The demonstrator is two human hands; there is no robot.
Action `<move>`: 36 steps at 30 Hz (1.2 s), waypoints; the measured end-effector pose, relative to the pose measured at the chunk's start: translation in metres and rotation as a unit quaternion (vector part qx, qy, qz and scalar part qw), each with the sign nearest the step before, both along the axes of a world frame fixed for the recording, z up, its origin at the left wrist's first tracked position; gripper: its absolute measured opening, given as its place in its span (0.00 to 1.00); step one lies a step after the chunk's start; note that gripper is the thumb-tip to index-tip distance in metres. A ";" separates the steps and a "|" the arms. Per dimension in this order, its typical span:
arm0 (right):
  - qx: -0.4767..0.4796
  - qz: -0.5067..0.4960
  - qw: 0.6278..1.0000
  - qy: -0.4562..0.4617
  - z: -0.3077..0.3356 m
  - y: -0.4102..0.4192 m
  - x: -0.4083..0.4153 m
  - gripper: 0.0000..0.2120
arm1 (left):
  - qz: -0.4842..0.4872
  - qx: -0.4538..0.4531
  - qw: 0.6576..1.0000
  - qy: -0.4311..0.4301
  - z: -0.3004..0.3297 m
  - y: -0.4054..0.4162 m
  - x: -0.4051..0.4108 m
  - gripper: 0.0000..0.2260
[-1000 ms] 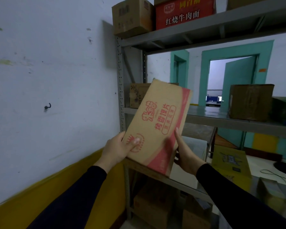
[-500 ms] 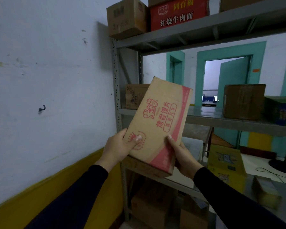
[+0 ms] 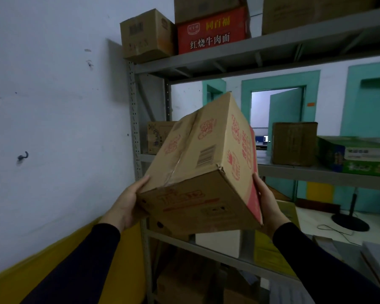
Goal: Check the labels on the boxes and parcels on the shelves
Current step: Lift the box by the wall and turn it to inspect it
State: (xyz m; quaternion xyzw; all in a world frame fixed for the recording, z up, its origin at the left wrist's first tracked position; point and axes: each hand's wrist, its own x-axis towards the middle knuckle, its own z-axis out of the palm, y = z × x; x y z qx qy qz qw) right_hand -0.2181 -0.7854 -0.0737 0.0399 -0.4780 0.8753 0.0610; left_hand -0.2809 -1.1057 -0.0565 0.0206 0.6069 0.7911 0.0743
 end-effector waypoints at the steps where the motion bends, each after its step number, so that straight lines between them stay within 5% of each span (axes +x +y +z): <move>1: 0.005 -0.010 1.000 0.001 0.001 0.008 0.000 0.25 | -0.012 0.028 1.000 0.004 -0.001 0.009 0.000 0.22; 5: 0.150 -0.134 0.979 -0.009 0.012 0.031 0.000 0.26 | -0.019 0.058 0.998 0.019 0.004 0.027 -0.005 0.20; 8: 0.338 -0.320 0.883 0.053 0.027 0.045 0.005 0.17 | -0.011 0.047 0.999 0.023 0.008 0.047 -0.010 0.20; 10: 0.382 -0.325 0.861 0.090 0.033 0.052 0.008 0.08 | -0.008 0.044 0.999 0.022 0.007 0.061 -0.016 0.20; 15: 0.337 -0.160 0.923 0.093 0.032 0.076 0.014 0.25 | -0.006 0.036 0.997 0.065 0.019 0.099 -0.015 0.15; 18: 0.296 -0.098 0.944 0.104 0.033 0.084 0.010 0.23 | -0.002 0.021 0.994 0.105 0.030 0.119 -0.025 0.16; 27: 0.165 -0.109 0.977 0.084 0.059 0.114 -0.062 0.29 | -0.048 0.000 0.985 0.163 0.080 0.168 -0.093 0.16; 36: 0.123 -0.233 0.964 0.021 0.106 0.121 -0.168 0.34 | -0.140 -0.023 0.973 0.180 0.137 0.203 -0.222 0.16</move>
